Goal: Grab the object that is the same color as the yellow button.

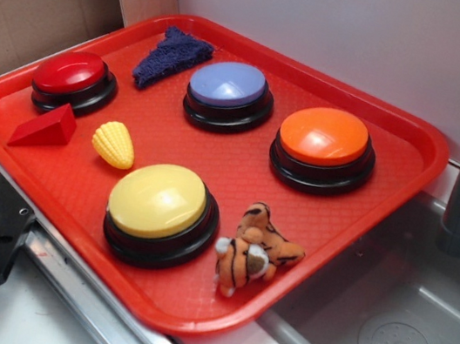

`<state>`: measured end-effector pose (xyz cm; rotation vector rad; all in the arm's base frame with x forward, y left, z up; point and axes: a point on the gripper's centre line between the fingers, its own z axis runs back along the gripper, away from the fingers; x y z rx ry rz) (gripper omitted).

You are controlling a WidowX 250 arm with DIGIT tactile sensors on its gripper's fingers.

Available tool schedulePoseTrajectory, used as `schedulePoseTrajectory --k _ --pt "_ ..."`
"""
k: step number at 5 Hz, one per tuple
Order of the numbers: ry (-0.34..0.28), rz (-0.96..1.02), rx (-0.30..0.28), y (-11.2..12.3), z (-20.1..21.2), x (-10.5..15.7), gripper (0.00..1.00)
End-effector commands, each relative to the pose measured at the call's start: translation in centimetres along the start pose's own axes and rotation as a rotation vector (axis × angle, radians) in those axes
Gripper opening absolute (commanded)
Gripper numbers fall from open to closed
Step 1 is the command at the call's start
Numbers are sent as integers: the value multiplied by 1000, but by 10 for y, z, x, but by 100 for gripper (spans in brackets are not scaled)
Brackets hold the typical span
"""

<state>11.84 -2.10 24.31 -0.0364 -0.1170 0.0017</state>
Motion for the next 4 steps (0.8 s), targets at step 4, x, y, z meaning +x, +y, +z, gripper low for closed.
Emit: schedulePoseTrajectory --k 4 --pt "80 -786 167 28 -47 28 100"
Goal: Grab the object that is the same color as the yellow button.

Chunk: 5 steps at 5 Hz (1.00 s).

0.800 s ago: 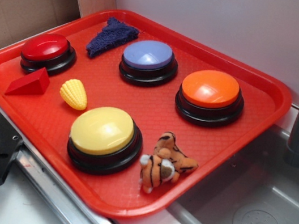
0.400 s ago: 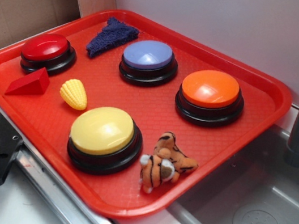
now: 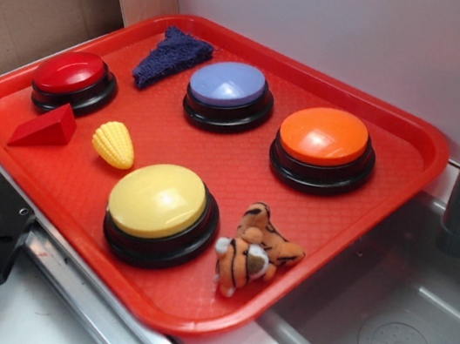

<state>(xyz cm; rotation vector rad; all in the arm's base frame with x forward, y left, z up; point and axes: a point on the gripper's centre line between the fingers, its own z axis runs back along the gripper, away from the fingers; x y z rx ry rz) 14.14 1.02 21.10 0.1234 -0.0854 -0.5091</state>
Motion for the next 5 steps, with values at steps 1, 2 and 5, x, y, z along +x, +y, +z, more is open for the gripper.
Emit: schedulePoseTrajectory --k 1,2,5 --pt "47 -525 28 -5 -37 12 100" --pt "5 -772 36 -13 -56 23 100" --pt "178 -914 -50 1 -135 12 100"
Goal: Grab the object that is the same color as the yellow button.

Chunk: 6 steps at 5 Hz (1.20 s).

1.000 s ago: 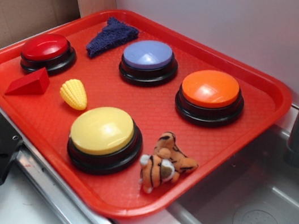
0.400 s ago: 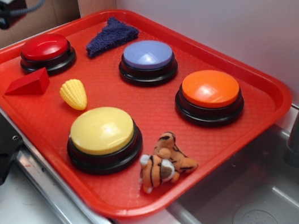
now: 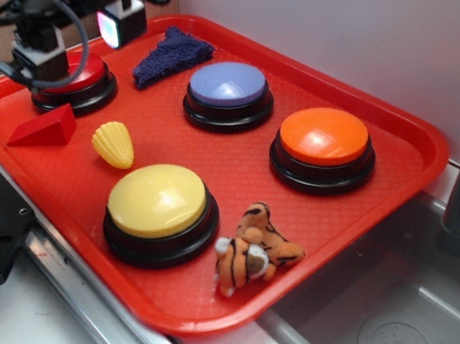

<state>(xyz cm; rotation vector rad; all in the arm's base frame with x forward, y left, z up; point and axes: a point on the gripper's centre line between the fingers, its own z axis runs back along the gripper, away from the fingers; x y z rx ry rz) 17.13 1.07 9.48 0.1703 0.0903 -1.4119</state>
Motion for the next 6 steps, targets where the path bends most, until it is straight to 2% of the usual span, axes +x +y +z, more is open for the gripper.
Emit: schedulePoseTrajectory --k 1,2,3,4,5,6 --pt "13 32 -71 -10 -32 1 100" --pt "1 34 -106 -13 -48 9 100" --pt "-11 67 -59 0 -56 23 100" --pt "-8 77 12 14 -49 29 100" --pt "-18 52 -38 10 -57 33 100" --pt "-3 55 -109 2 -67 37 100"
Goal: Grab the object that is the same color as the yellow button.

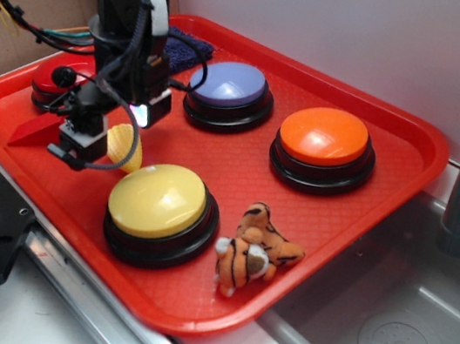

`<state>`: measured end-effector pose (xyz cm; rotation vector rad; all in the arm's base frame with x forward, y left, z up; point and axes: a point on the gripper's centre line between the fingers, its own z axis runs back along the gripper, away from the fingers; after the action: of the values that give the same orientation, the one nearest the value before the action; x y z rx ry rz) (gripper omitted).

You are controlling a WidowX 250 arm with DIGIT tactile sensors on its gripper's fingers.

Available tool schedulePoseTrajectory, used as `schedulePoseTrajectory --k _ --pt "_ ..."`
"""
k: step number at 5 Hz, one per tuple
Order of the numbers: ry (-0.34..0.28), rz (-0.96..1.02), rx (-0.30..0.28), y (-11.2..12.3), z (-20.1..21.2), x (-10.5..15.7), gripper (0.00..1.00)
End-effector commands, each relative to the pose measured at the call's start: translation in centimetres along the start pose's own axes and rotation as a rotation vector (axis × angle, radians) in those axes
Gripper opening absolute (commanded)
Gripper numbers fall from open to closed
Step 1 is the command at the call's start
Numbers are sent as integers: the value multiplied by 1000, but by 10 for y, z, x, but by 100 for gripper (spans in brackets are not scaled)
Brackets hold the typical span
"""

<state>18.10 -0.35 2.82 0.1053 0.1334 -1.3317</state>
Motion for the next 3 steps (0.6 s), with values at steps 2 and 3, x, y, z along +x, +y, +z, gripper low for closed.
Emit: schedulePoseTrajectory --k 2,3 --pt "14 61 -12 0 -20 16 100" --pt "4 90 -8 1 -14 12 0"
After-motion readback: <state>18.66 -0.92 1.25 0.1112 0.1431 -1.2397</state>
